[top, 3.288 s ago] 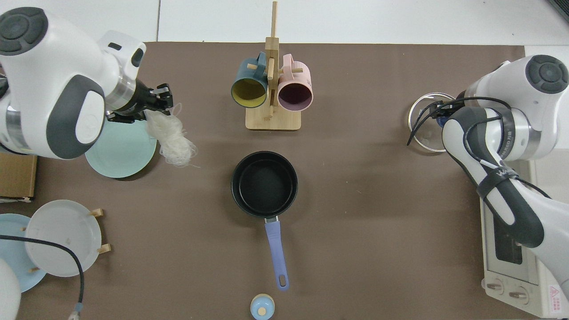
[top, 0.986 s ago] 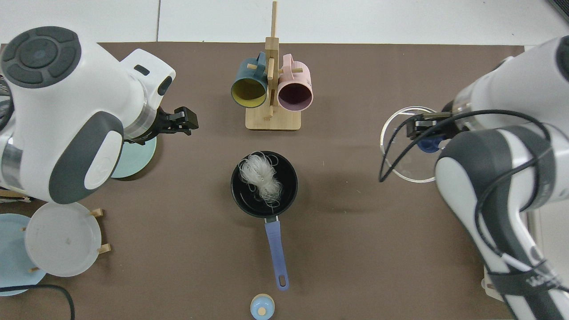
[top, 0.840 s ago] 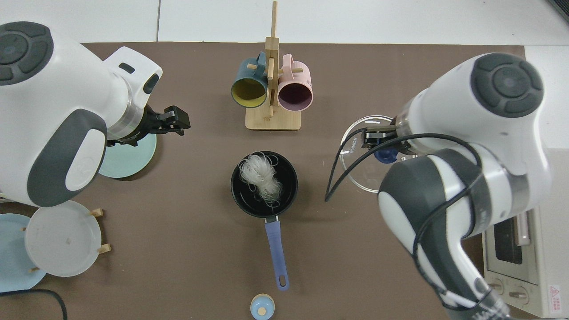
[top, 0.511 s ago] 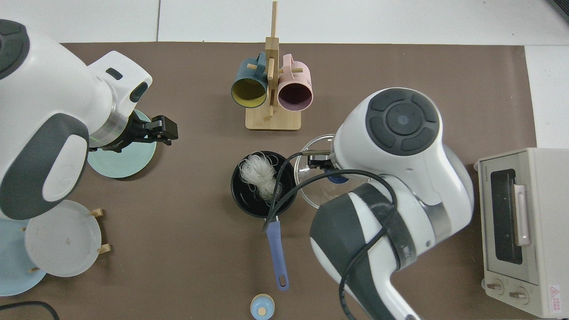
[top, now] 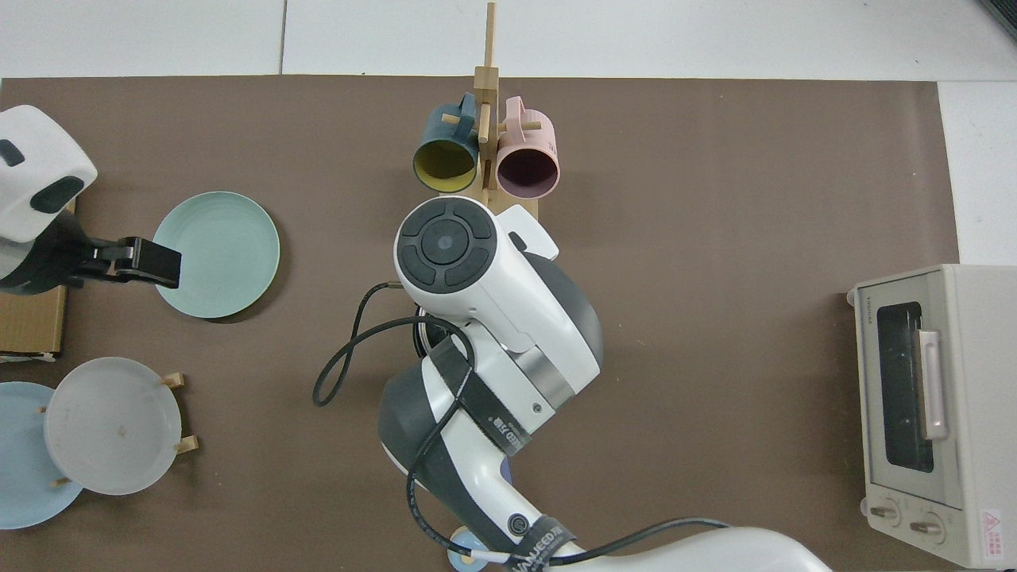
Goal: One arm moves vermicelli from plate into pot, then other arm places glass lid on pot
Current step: 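Lower the glass lid onto the pot with the right gripper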
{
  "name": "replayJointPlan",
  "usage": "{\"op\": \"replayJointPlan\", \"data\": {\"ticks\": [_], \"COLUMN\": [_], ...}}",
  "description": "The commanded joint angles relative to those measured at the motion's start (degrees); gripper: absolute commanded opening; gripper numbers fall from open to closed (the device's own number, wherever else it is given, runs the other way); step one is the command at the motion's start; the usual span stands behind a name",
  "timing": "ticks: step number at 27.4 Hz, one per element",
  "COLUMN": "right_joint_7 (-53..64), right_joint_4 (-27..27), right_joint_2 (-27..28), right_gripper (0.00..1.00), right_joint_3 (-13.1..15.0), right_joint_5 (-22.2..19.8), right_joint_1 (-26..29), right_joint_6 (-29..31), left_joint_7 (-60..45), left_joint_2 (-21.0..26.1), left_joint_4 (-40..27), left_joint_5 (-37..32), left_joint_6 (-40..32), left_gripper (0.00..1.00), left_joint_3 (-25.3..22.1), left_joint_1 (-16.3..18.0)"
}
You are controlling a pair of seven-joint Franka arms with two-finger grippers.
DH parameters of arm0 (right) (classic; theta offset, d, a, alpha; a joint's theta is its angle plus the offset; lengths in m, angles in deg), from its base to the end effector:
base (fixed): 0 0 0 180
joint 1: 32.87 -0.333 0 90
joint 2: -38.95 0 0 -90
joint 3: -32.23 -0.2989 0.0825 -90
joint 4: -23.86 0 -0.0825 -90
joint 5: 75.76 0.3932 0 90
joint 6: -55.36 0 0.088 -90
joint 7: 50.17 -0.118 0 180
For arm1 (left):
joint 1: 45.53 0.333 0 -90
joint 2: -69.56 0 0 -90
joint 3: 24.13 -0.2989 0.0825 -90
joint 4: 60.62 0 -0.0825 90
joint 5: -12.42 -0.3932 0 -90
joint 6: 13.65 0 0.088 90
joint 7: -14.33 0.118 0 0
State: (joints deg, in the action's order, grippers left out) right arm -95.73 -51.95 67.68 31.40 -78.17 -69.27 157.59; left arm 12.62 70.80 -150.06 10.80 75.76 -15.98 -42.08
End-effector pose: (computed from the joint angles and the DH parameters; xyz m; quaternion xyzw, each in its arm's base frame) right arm 0.5613 0.4191 0.4152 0.9973 -0.0686 -0.0039 0.0260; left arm 0.5668 -0.0424 0.5881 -0.9995 0.0261 0.0103 0.0132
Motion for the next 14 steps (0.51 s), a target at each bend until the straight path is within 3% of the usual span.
{"op": "replayJointPlan", "data": {"ticks": [1, 5, 14], "right_joint_7": [-1.5, -1.5, -1.5], "right_joint_4": [4.7, 5.3, 4.4], "right_joint_2": [4.0, 4.9, 4.1], "right_gripper": [0.00, 0.00, 0.00], "right_joint_3": [0.5, 1.9, 1.3], "right_joint_5": [-1.1, -1.7, -0.8], "right_joint_1": [-1.5, -2.7, -3.2], "right_joint_6": [-1.5, -0.9, -0.4], "left_joint_7": [1.4, 1.3, 1.1], "left_joint_2": [-1.3, -1.4, -1.2], "left_joint_4": [-1.8, -1.8, -1.7], "left_joint_5": [0.9, 0.9, 1.0], "left_joint_6": [1.4, 1.4, 3.1], "left_gripper": [1.00, 1.00, 1.00], "left_joint_3": [-0.4, -0.2, -0.1], "left_joint_1": [0.0, -0.3, -1.0]}}
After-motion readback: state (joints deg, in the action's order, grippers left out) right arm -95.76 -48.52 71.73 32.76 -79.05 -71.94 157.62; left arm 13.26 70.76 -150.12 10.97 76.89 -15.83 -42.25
